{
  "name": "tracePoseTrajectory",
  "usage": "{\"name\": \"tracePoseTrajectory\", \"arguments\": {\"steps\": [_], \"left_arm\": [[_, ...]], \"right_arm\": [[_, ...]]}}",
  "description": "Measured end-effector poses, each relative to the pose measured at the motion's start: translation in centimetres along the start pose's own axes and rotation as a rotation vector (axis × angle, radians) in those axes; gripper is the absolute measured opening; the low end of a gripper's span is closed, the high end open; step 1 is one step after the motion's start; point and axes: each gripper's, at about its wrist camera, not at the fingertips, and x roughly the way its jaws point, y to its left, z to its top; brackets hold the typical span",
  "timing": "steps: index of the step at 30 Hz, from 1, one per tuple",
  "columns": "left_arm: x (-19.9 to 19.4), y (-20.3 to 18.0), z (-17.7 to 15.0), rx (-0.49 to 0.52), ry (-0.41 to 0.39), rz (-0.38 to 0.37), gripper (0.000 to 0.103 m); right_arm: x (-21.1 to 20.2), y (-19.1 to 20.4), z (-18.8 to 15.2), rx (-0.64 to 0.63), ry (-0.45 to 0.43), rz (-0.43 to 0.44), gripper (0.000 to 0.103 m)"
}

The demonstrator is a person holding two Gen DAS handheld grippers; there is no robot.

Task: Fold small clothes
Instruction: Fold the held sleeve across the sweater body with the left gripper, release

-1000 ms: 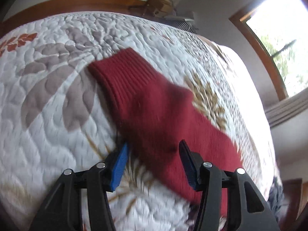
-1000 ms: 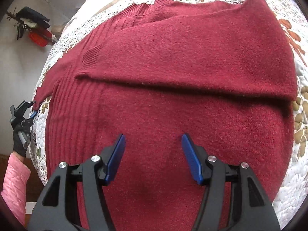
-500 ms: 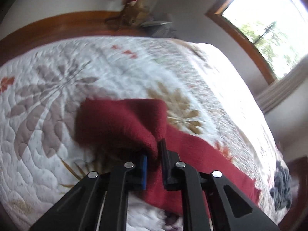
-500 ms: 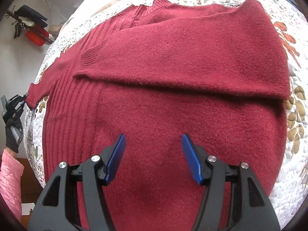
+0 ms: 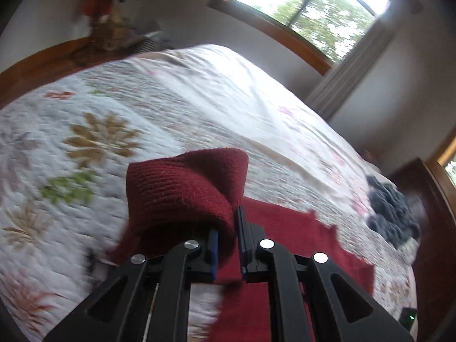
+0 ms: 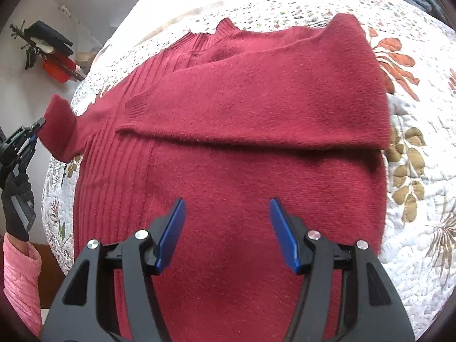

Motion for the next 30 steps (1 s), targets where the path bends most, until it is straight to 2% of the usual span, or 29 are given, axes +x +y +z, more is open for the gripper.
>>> {"name": "tracePoseTrajectory", "arguments": {"steps": [6, 12, 19, 25, 30], "left_arm": [[3.1, -6.8, -2.8, 0.055, 0.063, -0.087, 0.011], [6.4, -11.3, -6.4, 0.087, 0.13, -0.126, 0.011], [10.2, -12.7, -10.6, 0.104, 0.214, -0.107, 0.01], [12.6, -11.1, -13.6, 0.11, 0.323, -0.072, 0.01], [11.3, -10.2, -14.3, 0.116, 0.377, -0.128, 0.01]], "right_arm": [[-0.4, -1.0, -0.1, 0.017, -0.01, 0.007, 0.061], [-0.6, -2.0, -0.2, 0.033, -0.016, 0.014, 0.061], [-0.3, -3.0, -0.4, 0.047, -0.009, 0.015, 0.061], [0.1, -3.5, -0.6, 0.061, 0.002, 0.016, 0.061], [0.3, -2.7, 0.0, 0.055, 0.007, 0.019, 0.061]]}}
